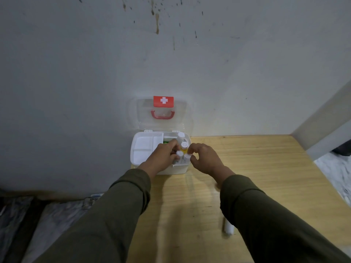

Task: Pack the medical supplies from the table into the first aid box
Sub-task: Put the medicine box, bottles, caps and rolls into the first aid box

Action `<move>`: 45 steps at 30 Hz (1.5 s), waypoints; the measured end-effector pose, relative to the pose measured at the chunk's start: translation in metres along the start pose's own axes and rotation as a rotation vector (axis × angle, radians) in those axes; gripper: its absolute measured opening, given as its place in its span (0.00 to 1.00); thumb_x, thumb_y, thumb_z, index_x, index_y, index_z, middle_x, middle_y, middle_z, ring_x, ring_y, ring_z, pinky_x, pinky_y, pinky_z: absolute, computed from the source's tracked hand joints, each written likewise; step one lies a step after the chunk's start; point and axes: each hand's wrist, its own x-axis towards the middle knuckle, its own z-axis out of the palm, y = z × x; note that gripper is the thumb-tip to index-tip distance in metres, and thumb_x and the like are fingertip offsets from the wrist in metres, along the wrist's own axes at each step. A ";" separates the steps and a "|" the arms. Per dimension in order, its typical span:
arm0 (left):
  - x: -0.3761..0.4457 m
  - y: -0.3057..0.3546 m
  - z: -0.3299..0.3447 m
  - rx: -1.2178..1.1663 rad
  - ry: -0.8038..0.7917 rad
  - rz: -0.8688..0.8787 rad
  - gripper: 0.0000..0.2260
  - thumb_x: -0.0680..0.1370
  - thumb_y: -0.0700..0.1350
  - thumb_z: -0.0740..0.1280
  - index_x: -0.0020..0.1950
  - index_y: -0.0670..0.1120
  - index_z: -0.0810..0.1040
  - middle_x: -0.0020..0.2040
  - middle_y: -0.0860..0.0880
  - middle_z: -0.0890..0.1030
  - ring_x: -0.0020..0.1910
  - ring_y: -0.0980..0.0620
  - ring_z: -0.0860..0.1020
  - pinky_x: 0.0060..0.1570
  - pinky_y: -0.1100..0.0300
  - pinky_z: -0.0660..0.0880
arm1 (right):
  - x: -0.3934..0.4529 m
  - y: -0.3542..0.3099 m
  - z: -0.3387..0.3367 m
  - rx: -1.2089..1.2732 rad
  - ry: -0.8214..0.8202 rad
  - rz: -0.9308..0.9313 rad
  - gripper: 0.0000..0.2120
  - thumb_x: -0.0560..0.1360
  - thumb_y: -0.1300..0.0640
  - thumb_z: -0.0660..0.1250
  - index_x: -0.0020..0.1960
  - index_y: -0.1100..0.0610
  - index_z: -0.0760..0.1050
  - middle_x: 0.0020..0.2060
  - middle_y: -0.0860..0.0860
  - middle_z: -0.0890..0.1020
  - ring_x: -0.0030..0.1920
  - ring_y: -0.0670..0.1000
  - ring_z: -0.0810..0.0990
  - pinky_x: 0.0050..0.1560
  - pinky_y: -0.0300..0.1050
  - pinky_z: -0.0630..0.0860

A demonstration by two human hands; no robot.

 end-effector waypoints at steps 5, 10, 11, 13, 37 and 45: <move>-0.002 0.002 -0.003 -0.031 0.007 0.017 0.08 0.75 0.39 0.67 0.49 0.51 0.72 0.51 0.48 0.81 0.50 0.51 0.79 0.53 0.57 0.76 | -0.001 -0.002 -0.005 0.019 0.006 0.005 0.11 0.71 0.62 0.64 0.53 0.57 0.75 0.49 0.53 0.81 0.50 0.54 0.76 0.49 0.45 0.73; -0.001 0.007 -0.007 -0.029 0.029 0.029 0.11 0.75 0.39 0.69 0.53 0.50 0.73 0.54 0.48 0.80 0.54 0.52 0.78 0.55 0.60 0.74 | -0.005 0.002 -0.016 0.018 0.018 0.033 0.12 0.72 0.62 0.64 0.56 0.56 0.74 0.50 0.53 0.81 0.50 0.53 0.77 0.51 0.45 0.74; 0.000 0.010 -0.008 -0.031 0.040 0.031 0.11 0.74 0.39 0.69 0.54 0.50 0.73 0.54 0.48 0.80 0.54 0.52 0.78 0.54 0.61 0.73 | -0.006 0.005 -0.019 0.014 0.019 0.038 0.13 0.72 0.62 0.64 0.56 0.55 0.74 0.50 0.53 0.81 0.50 0.53 0.77 0.50 0.45 0.74; 0.002 0.018 -0.009 -0.039 0.066 0.042 0.12 0.74 0.39 0.69 0.55 0.49 0.74 0.54 0.48 0.80 0.54 0.52 0.78 0.53 0.62 0.72 | -0.010 0.012 -0.026 0.009 0.024 0.054 0.13 0.73 0.61 0.64 0.57 0.55 0.74 0.50 0.52 0.81 0.51 0.52 0.77 0.50 0.46 0.74; 0.001 0.065 0.176 0.068 0.023 -0.158 0.26 0.69 0.44 0.75 0.65 0.47 0.73 0.62 0.46 0.77 0.61 0.50 0.74 0.58 0.62 0.69 | -0.083 0.181 -0.036 0.017 -0.204 0.091 0.19 0.69 0.53 0.73 0.59 0.55 0.75 0.52 0.53 0.80 0.52 0.52 0.77 0.52 0.44 0.72; 0.000 0.064 0.206 0.068 0.114 -0.200 0.23 0.67 0.45 0.76 0.61 0.45 0.78 0.56 0.45 0.79 0.57 0.47 0.76 0.54 0.65 0.66 | -0.080 0.201 -0.015 0.049 -0.241 0.023 0.20 0.68 0.50 0.73 0.57 0.55 0.76 0.50 0.54 0.79 0.52 0.53 0.75 0.48 0.41 0.68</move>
